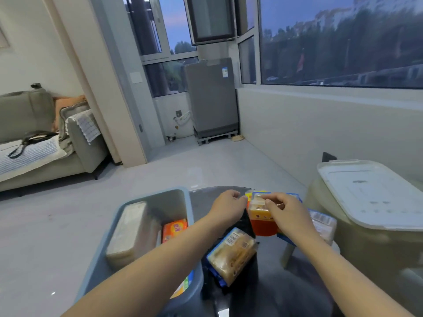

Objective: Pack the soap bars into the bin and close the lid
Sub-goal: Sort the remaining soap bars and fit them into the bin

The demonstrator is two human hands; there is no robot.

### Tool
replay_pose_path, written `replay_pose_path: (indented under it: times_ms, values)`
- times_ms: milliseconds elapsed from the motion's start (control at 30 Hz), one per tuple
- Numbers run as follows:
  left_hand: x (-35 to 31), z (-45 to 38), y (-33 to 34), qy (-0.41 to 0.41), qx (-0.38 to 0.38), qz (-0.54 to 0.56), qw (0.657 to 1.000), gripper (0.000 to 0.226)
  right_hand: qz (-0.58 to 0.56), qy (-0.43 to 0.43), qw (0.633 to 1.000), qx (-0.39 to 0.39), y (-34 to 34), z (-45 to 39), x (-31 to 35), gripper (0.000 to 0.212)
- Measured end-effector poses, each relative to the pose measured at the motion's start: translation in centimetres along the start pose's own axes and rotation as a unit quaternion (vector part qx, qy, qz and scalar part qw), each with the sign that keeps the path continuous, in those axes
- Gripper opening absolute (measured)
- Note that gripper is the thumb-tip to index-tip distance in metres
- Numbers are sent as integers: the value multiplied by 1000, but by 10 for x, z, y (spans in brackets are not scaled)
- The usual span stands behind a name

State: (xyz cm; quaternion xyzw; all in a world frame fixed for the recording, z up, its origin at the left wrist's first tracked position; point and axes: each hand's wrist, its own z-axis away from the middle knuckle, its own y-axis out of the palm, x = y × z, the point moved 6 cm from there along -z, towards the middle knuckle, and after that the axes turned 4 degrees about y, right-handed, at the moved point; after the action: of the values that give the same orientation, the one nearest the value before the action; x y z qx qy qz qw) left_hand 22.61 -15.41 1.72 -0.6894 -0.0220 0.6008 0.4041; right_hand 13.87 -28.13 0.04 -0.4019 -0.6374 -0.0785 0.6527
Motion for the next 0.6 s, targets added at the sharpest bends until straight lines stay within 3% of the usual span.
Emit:
replay_pose_path:
  times_ms: [200, 300, 433, 600]
  values:
    - [2, -36, 31, -91, 61, -30, 994, 27, 156, 17, 983, -92, -22, -12, -19, 37]
    - [6, -48, 41, -114, 70, -28, 991, 40, 221, 86, 966, -98, -25, -15, -30, 48]
    - [10, -51, 51, -129, 89, 7, 988, 41, 155, 161, 974, -28, -18, -22, -45, 41]
    - [12, -43, 47, -153, 106, 120, 975, 38, 95, 154, 983, -41, -17, -24, -40, 42]
